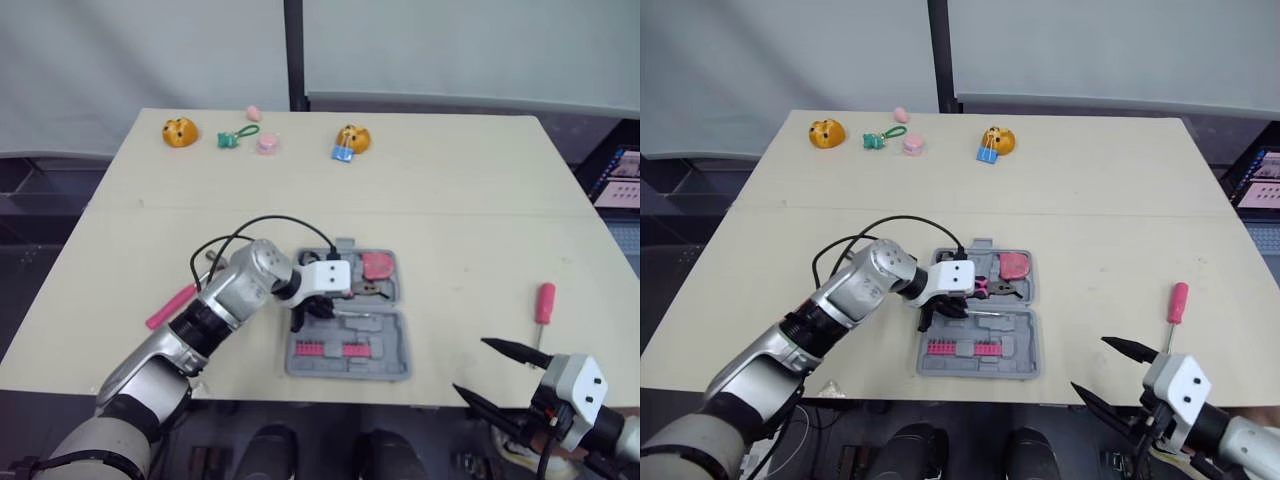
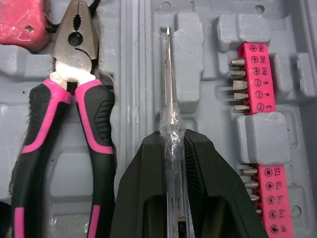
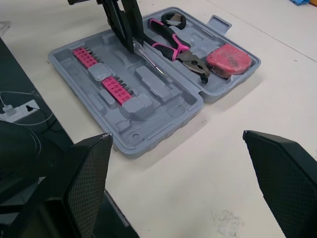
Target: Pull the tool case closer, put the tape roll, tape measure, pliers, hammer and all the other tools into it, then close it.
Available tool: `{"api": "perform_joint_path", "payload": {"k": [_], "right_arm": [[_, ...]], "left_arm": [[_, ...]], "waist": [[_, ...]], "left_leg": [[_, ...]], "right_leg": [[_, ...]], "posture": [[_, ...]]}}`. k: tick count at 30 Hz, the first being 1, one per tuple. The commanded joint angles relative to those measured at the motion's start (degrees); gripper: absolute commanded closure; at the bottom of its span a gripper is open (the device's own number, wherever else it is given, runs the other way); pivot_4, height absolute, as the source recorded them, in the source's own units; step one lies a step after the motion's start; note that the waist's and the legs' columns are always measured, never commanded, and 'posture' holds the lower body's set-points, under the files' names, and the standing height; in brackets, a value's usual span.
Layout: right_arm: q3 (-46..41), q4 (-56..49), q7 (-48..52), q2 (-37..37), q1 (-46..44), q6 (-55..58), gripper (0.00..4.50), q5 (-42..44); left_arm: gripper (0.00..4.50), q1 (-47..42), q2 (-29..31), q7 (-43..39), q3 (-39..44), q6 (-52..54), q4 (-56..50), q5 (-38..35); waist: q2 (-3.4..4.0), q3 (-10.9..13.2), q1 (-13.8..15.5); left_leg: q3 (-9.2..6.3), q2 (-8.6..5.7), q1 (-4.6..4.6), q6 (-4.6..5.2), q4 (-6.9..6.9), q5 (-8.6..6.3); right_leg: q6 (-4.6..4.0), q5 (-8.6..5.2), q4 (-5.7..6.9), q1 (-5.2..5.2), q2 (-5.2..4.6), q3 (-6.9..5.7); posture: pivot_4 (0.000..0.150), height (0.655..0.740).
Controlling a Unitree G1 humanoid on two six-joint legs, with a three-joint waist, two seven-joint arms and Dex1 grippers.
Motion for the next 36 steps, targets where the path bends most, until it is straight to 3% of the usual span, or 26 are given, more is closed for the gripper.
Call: {"api": "perform_joint_path", "payload": {"k": [1, 21, 36], "right_arm": [[-2.00, -2.11, -0.97, 0.28, 1.04, -0.48, 0.00, 0.65], [-2.19, -2.95, -2.01, 0.25, 1.90, 0.00, 0.00, 1.02], [-1.98, -2.72, -1.86, -0.15, 1.01, 0.73, 0.00, 1.14]], "left_arm": [[4.47, 0.21, -1.00, 0.46, 0.09, -0.69, 0.43, 0.69], [4.47, -0.79, -3.62, 1.61, 1.15, -2.42, 4.06, 2.12], [4.47, -2.21, -2.13, 0.88, 2.28, -1.49, 2.08, 2.25]], "waist": [[0.00, 0.00, 0.09], [0.00, 0.00, 0.74], [0.00, 0.00, 0.75]], "left_leg": [[0.00, 0.00, 0.00, 0.00, 0.00, 0.00], [0.01, -0.01, 0.00, 0.00, 0.04, 0.00], [0.01, -0.01, 0.00, 0.01, 0.05, 0.00]], "right_leg": [[0.00, 0.00, 0.00, 0.00, 0.00, 0.00], [0.00, 0.00, 0.03, 0.01, -0.01, 0.00], [0.00, 0.00, 0.06, 0.00, -0.01, 0.00]], "posture": [[0.150, 0.6677], [0.150, 0.6677], [0.150, 0.6677]]}}
